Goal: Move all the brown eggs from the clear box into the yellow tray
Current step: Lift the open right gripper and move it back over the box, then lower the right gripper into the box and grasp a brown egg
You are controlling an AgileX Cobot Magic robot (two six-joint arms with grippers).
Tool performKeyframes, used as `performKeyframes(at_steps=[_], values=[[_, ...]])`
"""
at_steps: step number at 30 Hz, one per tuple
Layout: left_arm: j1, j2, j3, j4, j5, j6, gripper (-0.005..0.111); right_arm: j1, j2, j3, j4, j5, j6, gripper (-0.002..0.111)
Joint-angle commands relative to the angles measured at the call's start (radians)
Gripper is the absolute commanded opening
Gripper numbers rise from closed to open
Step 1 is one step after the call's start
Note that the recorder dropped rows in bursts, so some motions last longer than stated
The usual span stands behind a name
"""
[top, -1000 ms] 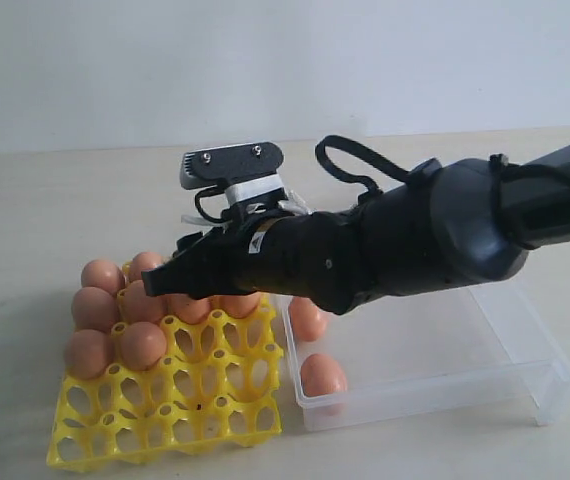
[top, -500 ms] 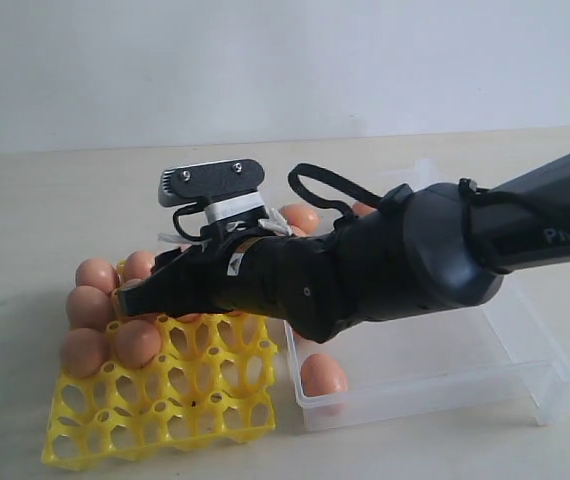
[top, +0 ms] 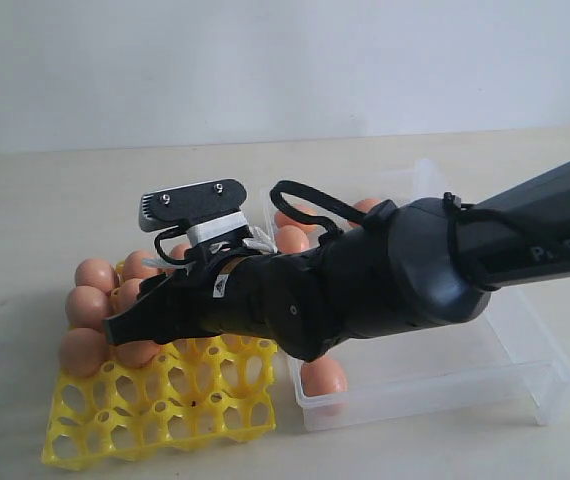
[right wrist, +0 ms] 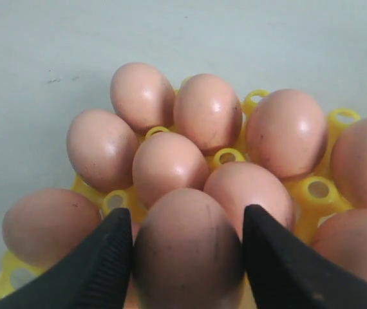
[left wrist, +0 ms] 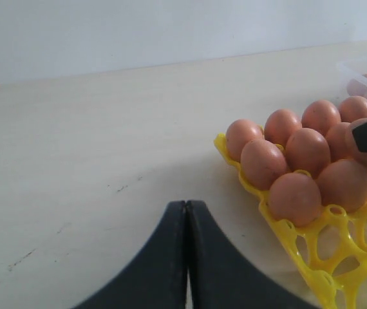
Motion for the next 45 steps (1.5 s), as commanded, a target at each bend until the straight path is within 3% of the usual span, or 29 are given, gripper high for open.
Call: performKeyframes(at_steps=[1,8,12,17,21,30,34,36,38,39,40,43,45], values=[[-0.004,-0.006,-0.004,-0.001,-0.010,-0.003,0.000,0.002,-0.004,0.001,-0.007,-0.015,0.000,0.000],[-0.004,-0.006,-0.004,-0.001,-0.010,-0.003,0.000,0.002,-0.004,0.001,-0.007,-0.002,-0.037,0.003],[-0.004,-0.006,-0.004,-0.001,-0.010,-0.003,0.000,0.002,-0.016,0.001,-0.007,0.020,-0.037,0.021],[-0.004,-0.006,-0.004,-0.001,-0.010,-0.003,0.000,0.002,-0.046,0.001,-0.007,0.023,-0.037,0.052],[-0.004,-0.006,-0.004,-0.001,-0.010,-0.003,0.000,0.002,-0.072,0.001,-0.007,0.027,-0.050,0.061],[-0.004,-0.006,-0.004,-0.001,-0.010,-0.003,0.000,0.002,-0.129,0.001,-0.019,0.087,-0.067,0.061],[-0.004,-0.006,-0.004,-0.001,-0.010,-0.003,0.000,0.004,-0.331,0.001,-0.036,0.216,-0.087,0.060],[-0.004,-0.006,-0.004,-0.001,-0.010,-0.003,0.000,0.004,-0.446,0.001,-0.071,0.366,-0.118,0.049],[-0.004,-0.006,-0.004,-0.001,-0.010,-0.003,0.000,-0.021,-0.532,0.001,-0.167,0.532,-0.133,0.025],[-0.004,-0.006,-0.004,-0.001,-0.010,-0.003,0.000,-0.059,-0.561,0.001,-0.260,0.622,-0.096,0.008],[-0.004,-0.006,-0.004,-0.001,-0.010,-0.003,0.000,-0.107,-0.563,0.001,-0.321,0.678,-0.050,0.000],[-0.004,-0.006,-0.004,-0.001,-0.010,-0.003,0.000,-0.294,-0.509,0.001,-0.332,0.709,0.011,0.001],[-0.004,-0.006,-0.004,-0.001,-0.010,-0.003,0.000,-0.390,-0.437,0.001,-0.234,0.691,0.000,0.011]])
